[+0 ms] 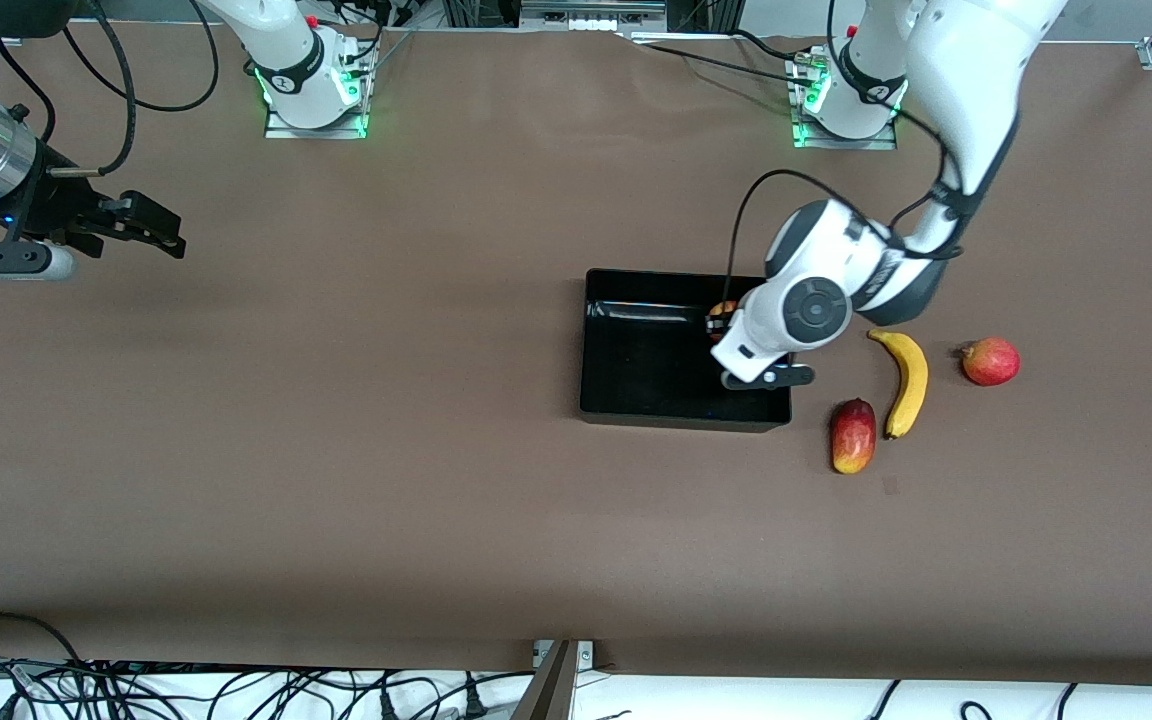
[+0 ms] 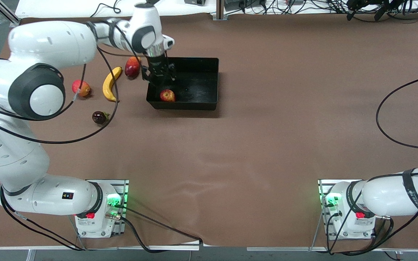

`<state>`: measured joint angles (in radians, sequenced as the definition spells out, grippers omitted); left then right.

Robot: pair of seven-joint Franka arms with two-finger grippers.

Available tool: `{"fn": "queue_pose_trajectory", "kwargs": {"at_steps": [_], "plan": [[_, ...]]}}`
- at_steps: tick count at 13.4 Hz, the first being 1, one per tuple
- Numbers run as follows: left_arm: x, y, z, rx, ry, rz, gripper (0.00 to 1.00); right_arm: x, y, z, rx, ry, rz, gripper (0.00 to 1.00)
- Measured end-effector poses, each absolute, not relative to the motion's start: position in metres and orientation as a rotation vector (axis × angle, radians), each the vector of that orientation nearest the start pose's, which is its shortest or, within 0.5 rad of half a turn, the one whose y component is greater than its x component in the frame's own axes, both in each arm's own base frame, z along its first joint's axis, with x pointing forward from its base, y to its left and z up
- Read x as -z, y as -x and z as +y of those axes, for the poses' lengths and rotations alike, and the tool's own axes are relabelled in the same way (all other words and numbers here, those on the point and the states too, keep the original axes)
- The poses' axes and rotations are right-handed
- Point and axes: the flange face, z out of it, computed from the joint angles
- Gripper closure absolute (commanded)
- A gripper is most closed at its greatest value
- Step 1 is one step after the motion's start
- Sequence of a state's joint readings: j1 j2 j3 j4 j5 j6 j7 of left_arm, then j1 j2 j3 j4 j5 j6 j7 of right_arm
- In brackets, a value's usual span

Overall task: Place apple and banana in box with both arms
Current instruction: 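Carry the red apple into the black box and open the left gripper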

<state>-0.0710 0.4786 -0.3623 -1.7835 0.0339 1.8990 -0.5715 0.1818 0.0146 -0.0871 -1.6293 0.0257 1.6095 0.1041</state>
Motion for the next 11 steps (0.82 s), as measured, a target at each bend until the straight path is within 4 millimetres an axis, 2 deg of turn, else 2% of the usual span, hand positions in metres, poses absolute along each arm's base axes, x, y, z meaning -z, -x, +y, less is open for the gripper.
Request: {"fn": "queue_pose_trajectory", "kwargs": {"at_steps": [2,3,4,6,8,9,11], "plan": [[-0.331,-0.591,-0.184,-0.498,2.961,-0.183,0.0,-0.597,-0.556,0.057,-0.03,3.122,0.012,0.0],[-0.343,-0.602,-0.15,-0.467,2.94,-0.135,0.0,-0.6,-0.556,0.057,-0.024,3.122,0.01,0.0],[-0.344,-0.611,-0.115,-0.458,2.936,-0.067,0.0,-0.601,-0.555,0.059,-0.02,3.122,0.004,0.0],[-0.331,-0.626,-0.048,-0.462,2.98,0.103,0.0,-0.606,-0.555,0.063,-0.003,3.127,-0.01,0.0],[-0.3,-0.635,0.006,-0.418,3.038,0.283,0.0,-0.61,-0.555,0.063,0.012,3.13,-0.012,0.0],[-0.278,-0.635,0.02,-0.38,3.059,0.348,0.0,-0.61,-0.556,0.063,0.017,3.131,-0.01,0.0],[-0.236,-0.626,0.024,-0.33,3.086,0.416,0.0,-0.611,-0.557,0.061,0.034,3.13,-0.004,0.0]]}}
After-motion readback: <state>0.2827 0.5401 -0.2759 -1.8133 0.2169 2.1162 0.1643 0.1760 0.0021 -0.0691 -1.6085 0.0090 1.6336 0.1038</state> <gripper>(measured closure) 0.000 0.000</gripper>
